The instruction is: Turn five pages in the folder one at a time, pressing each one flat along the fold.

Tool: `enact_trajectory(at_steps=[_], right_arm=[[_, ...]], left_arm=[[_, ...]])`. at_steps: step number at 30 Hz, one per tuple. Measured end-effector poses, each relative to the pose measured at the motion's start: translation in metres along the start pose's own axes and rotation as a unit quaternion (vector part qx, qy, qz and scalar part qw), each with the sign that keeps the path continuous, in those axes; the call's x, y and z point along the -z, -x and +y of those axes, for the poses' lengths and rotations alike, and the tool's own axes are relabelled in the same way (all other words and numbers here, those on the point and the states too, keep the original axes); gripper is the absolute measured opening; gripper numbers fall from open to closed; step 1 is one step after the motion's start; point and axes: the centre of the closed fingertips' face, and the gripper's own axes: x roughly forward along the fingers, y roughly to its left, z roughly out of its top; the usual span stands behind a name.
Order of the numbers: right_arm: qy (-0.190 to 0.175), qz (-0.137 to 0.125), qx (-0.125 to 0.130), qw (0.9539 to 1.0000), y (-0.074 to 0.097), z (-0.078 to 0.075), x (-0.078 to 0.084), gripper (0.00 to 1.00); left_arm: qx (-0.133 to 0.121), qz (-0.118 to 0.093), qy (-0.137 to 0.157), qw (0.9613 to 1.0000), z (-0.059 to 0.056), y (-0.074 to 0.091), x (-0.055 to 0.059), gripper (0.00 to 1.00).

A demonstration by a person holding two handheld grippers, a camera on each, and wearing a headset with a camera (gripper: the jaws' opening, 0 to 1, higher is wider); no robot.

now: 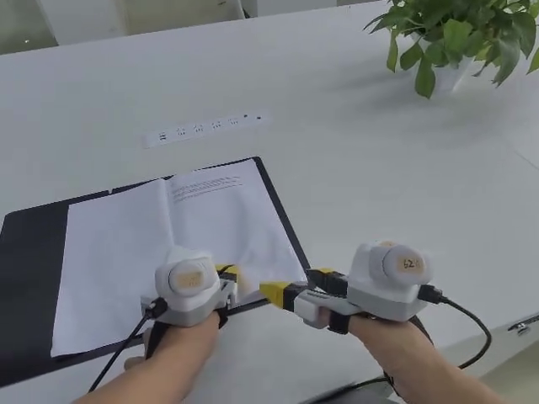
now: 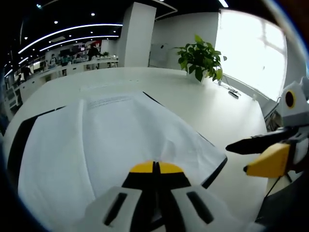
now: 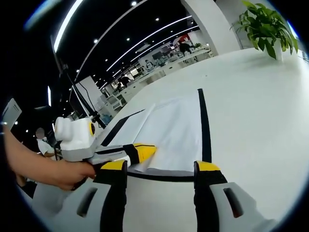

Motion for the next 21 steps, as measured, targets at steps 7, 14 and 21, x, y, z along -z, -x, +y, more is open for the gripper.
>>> enact_trajectory(at_steps=[7, 14, 21], right_arm=[[-0.005, -0.007, 0.001, 1.0, -0.009, -0.008, -0.009, 0.54], [-0.012, -0.002, -0.005, 0.9999, -0.013, -0.008, -0.009, 0.52], [-0.02, 0.004, -0.006, 0.9998, -0.015, -0.008, -0.004, 0.53]], left_arm=[[0.0, -0.002, 0.001, 1.0, 0.0, 0.0, 0.0, 0.0], [-0.001, -0.002, 0.0, 1.0, 0.001, 0.0, 0.0, 0.0], [-0.002, -0.002, 0.0, 1.0, 0.001, 0.0, 0.0, 0.0]])
